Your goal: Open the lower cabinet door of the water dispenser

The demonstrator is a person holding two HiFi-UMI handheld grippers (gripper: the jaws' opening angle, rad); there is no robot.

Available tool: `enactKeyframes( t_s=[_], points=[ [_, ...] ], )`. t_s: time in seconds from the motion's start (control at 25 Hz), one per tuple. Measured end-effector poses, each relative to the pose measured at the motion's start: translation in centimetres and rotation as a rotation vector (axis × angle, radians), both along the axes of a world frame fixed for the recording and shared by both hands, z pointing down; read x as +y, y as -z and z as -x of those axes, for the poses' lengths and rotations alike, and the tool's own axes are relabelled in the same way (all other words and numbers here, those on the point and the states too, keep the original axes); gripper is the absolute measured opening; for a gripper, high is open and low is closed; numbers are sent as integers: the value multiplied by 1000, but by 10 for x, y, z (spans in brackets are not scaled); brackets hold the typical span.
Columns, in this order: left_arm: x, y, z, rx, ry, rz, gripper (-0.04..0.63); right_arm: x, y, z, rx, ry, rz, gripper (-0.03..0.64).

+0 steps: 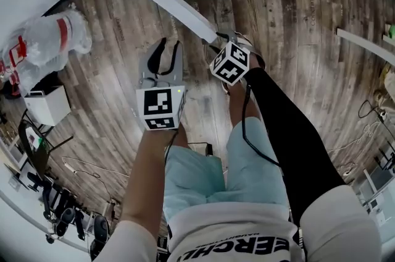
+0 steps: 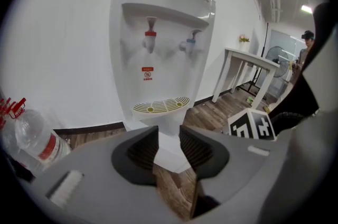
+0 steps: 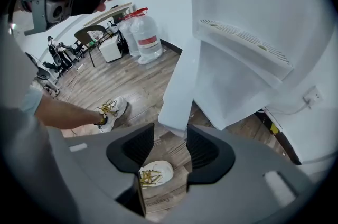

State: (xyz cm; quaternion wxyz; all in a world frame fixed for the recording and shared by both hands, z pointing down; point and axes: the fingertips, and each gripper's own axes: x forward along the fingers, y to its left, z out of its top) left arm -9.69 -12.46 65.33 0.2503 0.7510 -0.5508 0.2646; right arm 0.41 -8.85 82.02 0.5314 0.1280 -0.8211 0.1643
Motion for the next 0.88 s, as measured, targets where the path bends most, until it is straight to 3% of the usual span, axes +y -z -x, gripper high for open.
enactKeyframes(
  t_s=[0.48, 0.88],
  points=[
    [38, -10, 61, 28, 84, 23, 132, 36, 2, 41, 56, 120, 6, 173],
    [55, -9, 86, 53, 129, 23, 132, 51, 4, 59, 73, 173, -3, 173]
  ],
)
